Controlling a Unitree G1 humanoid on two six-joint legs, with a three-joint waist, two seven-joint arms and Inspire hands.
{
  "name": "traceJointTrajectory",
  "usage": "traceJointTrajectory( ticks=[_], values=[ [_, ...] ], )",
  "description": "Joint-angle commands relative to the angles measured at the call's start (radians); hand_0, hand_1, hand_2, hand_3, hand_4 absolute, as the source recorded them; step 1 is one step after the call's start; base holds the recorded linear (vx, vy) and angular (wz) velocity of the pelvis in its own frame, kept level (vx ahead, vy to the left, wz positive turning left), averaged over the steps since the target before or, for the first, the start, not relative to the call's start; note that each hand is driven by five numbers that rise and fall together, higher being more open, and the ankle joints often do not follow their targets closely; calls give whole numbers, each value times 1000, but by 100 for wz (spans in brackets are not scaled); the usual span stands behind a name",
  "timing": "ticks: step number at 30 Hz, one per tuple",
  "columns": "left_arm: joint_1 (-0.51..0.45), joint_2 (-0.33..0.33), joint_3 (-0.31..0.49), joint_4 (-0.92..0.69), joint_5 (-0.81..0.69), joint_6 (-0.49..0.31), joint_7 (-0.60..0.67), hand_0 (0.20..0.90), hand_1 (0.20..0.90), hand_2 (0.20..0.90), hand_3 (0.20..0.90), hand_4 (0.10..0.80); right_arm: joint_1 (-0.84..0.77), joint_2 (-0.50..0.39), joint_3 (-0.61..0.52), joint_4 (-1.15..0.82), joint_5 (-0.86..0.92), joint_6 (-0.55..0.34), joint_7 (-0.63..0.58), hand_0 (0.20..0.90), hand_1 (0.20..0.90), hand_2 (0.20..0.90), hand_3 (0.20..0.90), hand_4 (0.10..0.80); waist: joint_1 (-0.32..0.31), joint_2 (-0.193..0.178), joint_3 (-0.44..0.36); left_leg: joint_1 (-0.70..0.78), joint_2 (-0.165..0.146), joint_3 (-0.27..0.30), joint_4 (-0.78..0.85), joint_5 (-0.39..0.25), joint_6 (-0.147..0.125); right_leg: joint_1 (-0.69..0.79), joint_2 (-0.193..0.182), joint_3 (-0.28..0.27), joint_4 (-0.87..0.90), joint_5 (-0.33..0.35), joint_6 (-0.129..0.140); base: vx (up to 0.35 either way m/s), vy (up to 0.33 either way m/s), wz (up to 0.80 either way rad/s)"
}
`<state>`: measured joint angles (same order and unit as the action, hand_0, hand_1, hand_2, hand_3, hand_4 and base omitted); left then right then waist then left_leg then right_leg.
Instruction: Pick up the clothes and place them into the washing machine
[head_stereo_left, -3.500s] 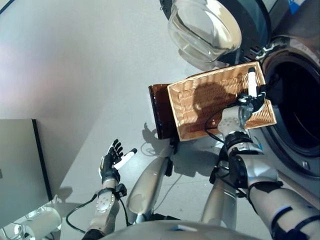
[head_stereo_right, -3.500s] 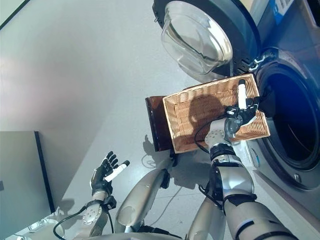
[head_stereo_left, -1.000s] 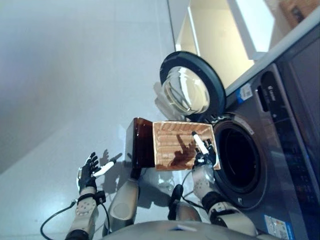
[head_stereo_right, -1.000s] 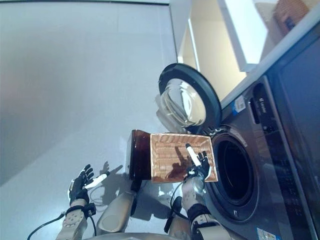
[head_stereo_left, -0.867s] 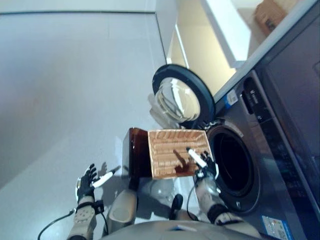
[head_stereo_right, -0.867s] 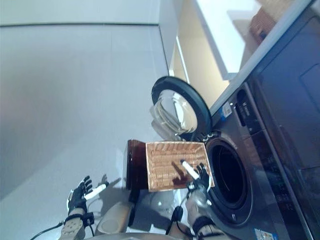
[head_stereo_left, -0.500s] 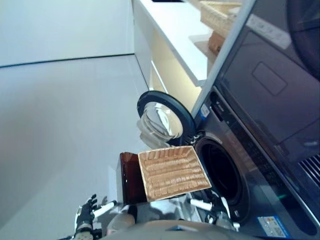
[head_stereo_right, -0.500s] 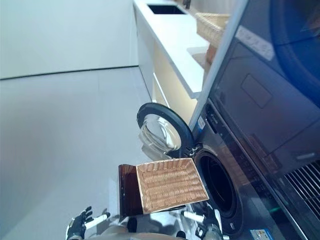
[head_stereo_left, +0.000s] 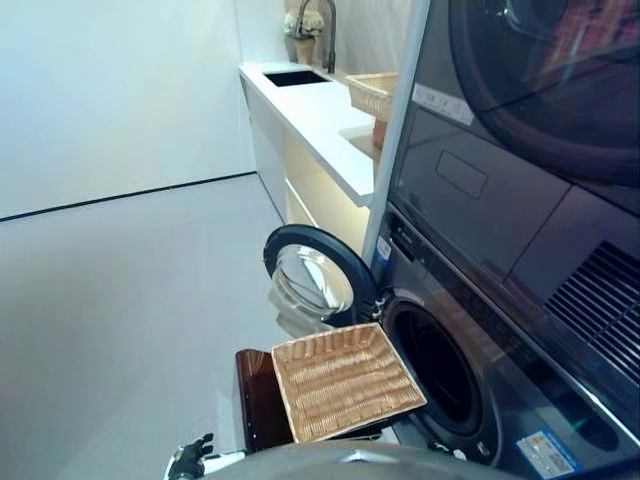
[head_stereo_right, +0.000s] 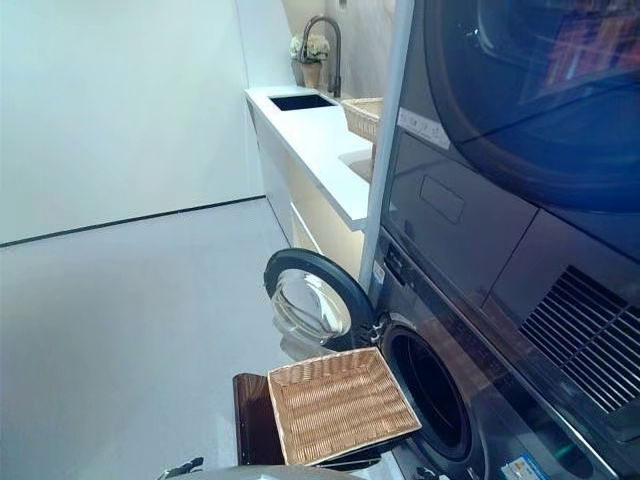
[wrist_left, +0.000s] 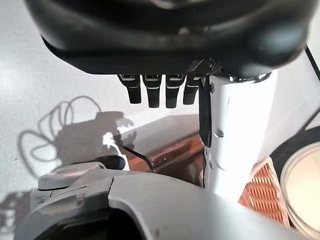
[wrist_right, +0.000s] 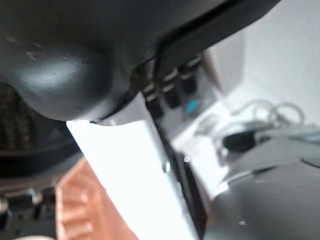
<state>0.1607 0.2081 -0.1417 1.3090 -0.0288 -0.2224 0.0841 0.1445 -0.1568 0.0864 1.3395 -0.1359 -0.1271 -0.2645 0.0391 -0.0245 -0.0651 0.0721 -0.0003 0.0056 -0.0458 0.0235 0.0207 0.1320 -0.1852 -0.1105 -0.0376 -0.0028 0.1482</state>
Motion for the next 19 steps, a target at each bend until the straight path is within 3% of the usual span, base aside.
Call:
traceJointTrajectory(
  ticks=[1, 19],
  values=[
    [-58, -38, -14, 63, 63, -6, -21, 900, 900, 900, 900, 800, -20, -71, -16, 70, -46, 34, -17, 900, 900, 900, 900, 800, 2, 8, -29, -41, 24, 16, 62, -22, -50, -66, 22, 9, 93, -24, -37, -10, -39, -6],
    [-62, -57, -18, 40, 36, 26, -52, 900, 900, 900, 900, 800, -115, -98, 1, 122, -15, 63, 20, 900, 900, 900, 900, 800, 11, 22, -34, -23, 24, 2, 57, -30, -49, -43, 27, 5, 78, -26, -41, 0, -3, -1]
  ],
)
